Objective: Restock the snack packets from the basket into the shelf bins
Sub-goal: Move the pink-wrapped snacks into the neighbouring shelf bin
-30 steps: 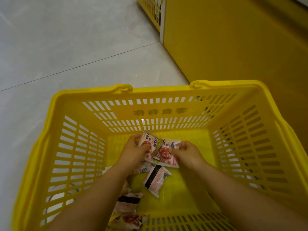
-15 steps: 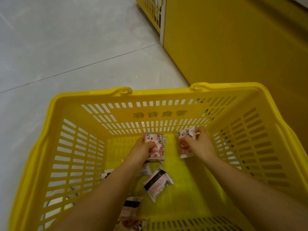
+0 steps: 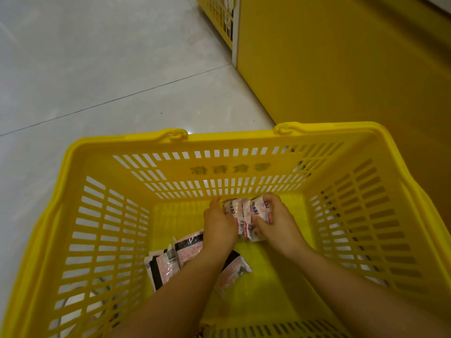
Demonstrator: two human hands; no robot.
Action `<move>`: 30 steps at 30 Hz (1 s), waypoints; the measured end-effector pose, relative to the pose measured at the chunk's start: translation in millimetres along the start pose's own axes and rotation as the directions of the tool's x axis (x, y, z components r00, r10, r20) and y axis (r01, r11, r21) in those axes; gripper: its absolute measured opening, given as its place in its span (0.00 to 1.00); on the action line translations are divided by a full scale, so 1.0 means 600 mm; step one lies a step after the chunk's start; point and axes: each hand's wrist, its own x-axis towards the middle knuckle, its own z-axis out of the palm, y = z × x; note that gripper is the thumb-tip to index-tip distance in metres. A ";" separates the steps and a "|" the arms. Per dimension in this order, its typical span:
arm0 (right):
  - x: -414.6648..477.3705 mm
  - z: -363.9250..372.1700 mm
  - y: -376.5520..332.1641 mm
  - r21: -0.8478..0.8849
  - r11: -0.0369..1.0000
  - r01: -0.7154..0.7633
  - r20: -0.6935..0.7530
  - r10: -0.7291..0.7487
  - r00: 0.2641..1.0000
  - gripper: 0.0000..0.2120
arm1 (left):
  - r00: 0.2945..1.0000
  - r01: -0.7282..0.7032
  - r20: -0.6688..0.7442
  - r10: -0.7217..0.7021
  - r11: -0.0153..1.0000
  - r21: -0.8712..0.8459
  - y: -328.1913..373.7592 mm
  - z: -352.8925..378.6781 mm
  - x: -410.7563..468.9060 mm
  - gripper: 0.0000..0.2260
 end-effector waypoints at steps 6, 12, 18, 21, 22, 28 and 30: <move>-0.007 0.016 -0.008 -0.290 0.956 0.050 -0.020 -0.059 0.998 0.25 | 0.943 -0.277 0.204 0.263 0.960 0.043 -0.010 -0.014 -0.020 0.22; -0.012 0.010 -0.003 -0.320 0.926 0.202 0.203 -0.141 0.969 0.31 | 0.858 -0.512 0.240 0.455 0.711 0.482 -0.040 -0.026 -0.015 0.35; -0.013 -0.001 -0.002 -0.412 0.891 0.190 0.032 -0.194 0.980 0.25 | 0.868 -0.477 0.102 0.486 0.757 0.448 -0.044 -0.042 -0.004 0.25; -0.008 0.003 -0.001 -0.475 0.860 0.184 0.123 -0.142 0.982 0.27 | 0.877 -0.463 0.116 0.467 0.755 0.463 -0.045 -0.035 0.000 0.22; -0.003 0.002 -0.005 -0.449 0.880 0.152 0.119 -0.110 0.987 0.27 | 0.884 -0.451 0.124 0.451 0.754 0.478 -0.043 -0.033 0.002 0.22; 0.000 -0.041 -0.041 -0.302 0.951 0.070 0.120 -0.036 0.992 0.22 | 0.932 -0.357 0.045 0.360 0.885 0.300 0.006 -0.038 -0.019 0.18; -0.017 -0.068 -0.061 -0.256 0.965 0.052 0.095 -0.029 0.995 0.22 | 0.937 -0.350 0.057 0.346 0.912 0.213 0.035 -0.046 -0.038 0.19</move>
